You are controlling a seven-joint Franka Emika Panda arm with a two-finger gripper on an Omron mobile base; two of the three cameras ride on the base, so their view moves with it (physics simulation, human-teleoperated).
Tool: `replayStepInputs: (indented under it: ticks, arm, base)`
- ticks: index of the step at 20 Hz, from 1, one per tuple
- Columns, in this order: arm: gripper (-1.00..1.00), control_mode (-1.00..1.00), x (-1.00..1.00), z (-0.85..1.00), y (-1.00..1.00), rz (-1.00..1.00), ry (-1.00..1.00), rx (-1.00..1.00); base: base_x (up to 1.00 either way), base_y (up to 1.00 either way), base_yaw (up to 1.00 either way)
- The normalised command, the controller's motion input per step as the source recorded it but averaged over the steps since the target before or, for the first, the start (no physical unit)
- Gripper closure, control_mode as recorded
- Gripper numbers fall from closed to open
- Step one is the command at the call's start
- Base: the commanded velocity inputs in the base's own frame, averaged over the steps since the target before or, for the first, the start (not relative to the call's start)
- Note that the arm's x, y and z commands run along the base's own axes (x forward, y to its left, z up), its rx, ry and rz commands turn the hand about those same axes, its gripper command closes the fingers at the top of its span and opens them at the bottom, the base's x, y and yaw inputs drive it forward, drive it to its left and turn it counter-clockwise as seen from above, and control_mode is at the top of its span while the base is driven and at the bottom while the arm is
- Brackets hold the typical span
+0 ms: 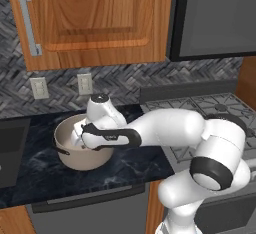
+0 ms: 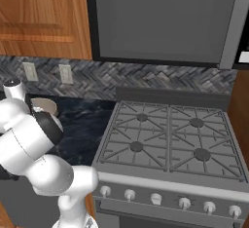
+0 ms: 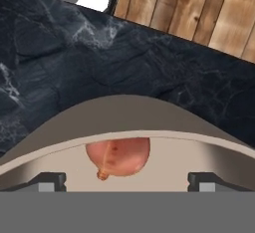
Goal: Turn on the sink faucet. Then move the onion from the counter to the sink. Turn off the sink. Move the vegetable from the sink to the pot next to the stove. Finally move the pot to the rear left burner.
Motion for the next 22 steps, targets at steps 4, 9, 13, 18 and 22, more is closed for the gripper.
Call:
replayStepInputs:
  ticks: [4,9,13,18,22]
  arm:
    - [-1.00,-1.00,-0.07,0.09,0.00,0.00,0.00,0.00]
    - [-1.00,-1.00,-0.11,0.22,0.00,0.00,0.00,0.00]
    - [-1.00,-1.00,-0.19,0.37,0.00,-0.01,0.00,0.00]
    - [-1.00,-1.00,-0.30,0.38,-0.01,-0.03,0.00,0.00]
    - [-1.00,-1.00,-0.44,0.22,-0.16,-0.10,0.00,0.01]
  base:
    - [0.00,0.00,0.00]
    - [0.00,0.00,0.00]
    - [0.00,0.00,0.00]
    - [0.00,0.00,0.00]
    - [0.00,0.00,0.00]
